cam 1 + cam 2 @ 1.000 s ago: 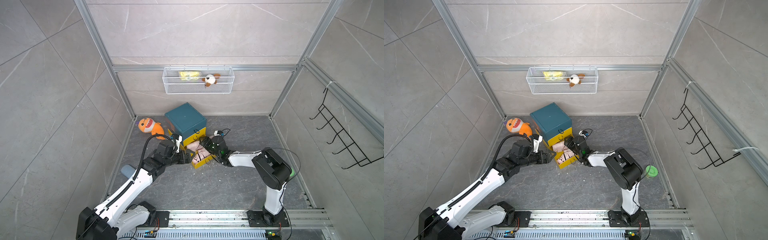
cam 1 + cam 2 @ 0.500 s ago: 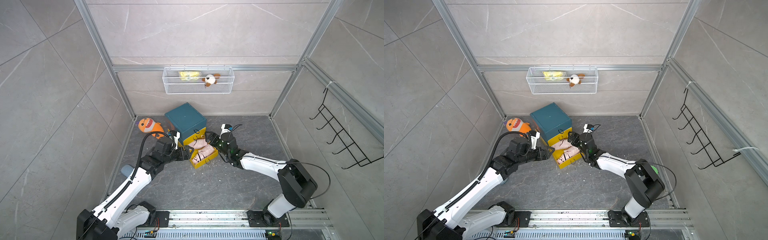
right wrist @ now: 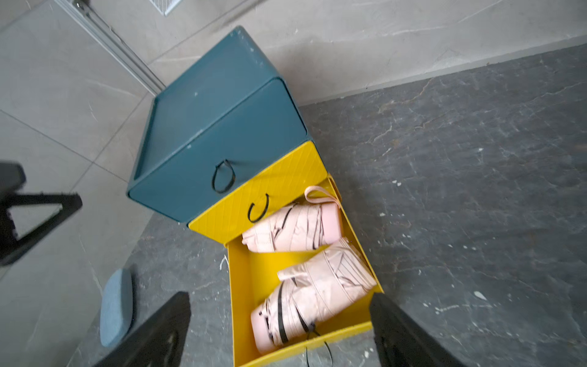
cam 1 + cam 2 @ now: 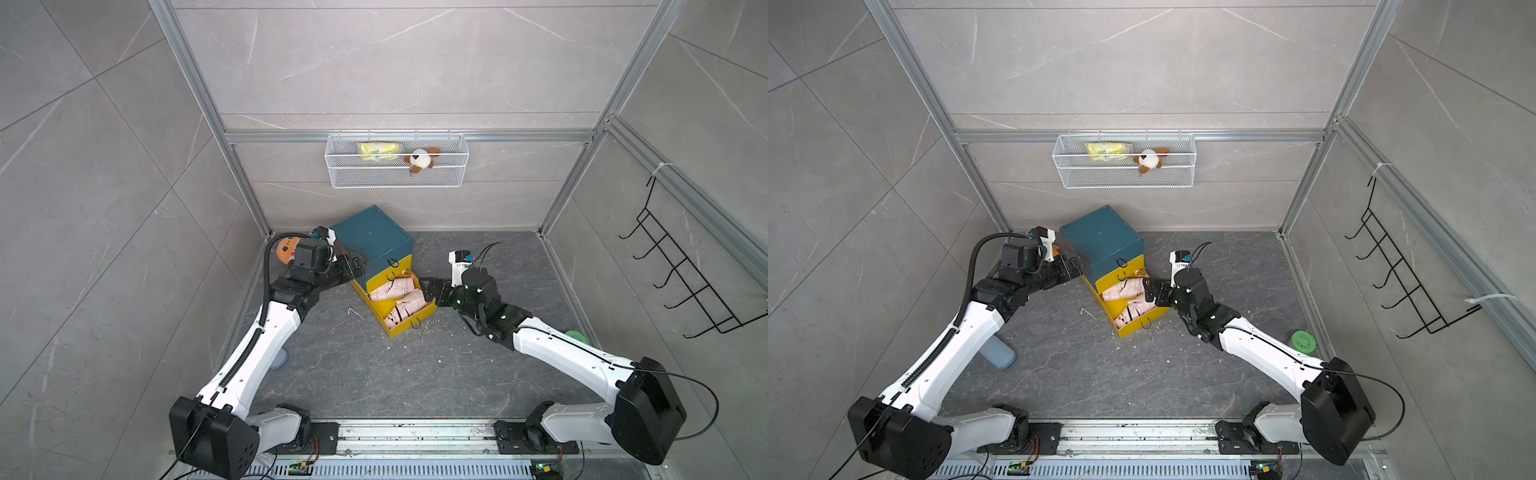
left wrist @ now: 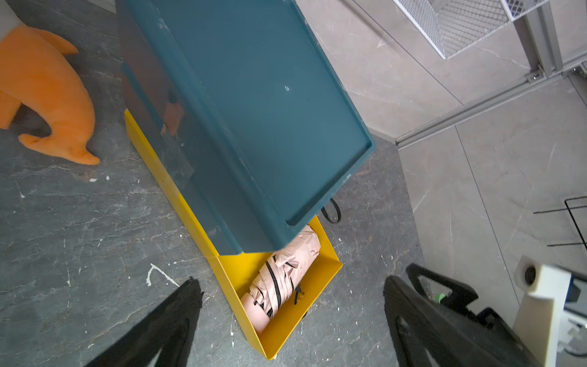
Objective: Place the umbrella in the drawer by color
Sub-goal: Place the umbrella in the drawer, then close the drawer in the storage box.
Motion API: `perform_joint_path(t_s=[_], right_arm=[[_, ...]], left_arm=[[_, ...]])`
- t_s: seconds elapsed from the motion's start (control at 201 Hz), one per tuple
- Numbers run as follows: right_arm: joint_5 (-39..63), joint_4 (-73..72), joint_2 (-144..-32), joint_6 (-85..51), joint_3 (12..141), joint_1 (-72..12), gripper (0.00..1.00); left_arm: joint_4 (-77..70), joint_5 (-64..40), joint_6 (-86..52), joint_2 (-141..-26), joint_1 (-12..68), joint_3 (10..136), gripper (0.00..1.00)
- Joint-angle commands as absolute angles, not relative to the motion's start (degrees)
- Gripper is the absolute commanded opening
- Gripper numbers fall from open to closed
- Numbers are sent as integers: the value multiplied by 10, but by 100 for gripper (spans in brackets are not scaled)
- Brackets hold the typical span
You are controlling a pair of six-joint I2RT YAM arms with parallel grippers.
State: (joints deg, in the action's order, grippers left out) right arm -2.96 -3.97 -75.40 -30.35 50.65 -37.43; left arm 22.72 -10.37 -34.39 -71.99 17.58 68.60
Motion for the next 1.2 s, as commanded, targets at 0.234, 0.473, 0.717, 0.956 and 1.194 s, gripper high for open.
perform_joint_path(t_s=[0.234,0.473,0.717,0.956,1.194], right_arm=[[21,80,-714,-233,449,-389,88],[26,53,-745,-232,407,-418,87],[19,-28,-830,-233,401,-438,86],[-3,-59,-896,-230,432,-439,86],[-29,-81,-950,-233,461,-440,84]], left_arm=[[222,-125,-371,-842,134,777,93],[209,-140,-377,-898,110,810,93],[196,-151,-384,-954,103,843,93],[182,-154,-384,-977,103,829,88],[170,-160,-385,-994,103,817,81]])
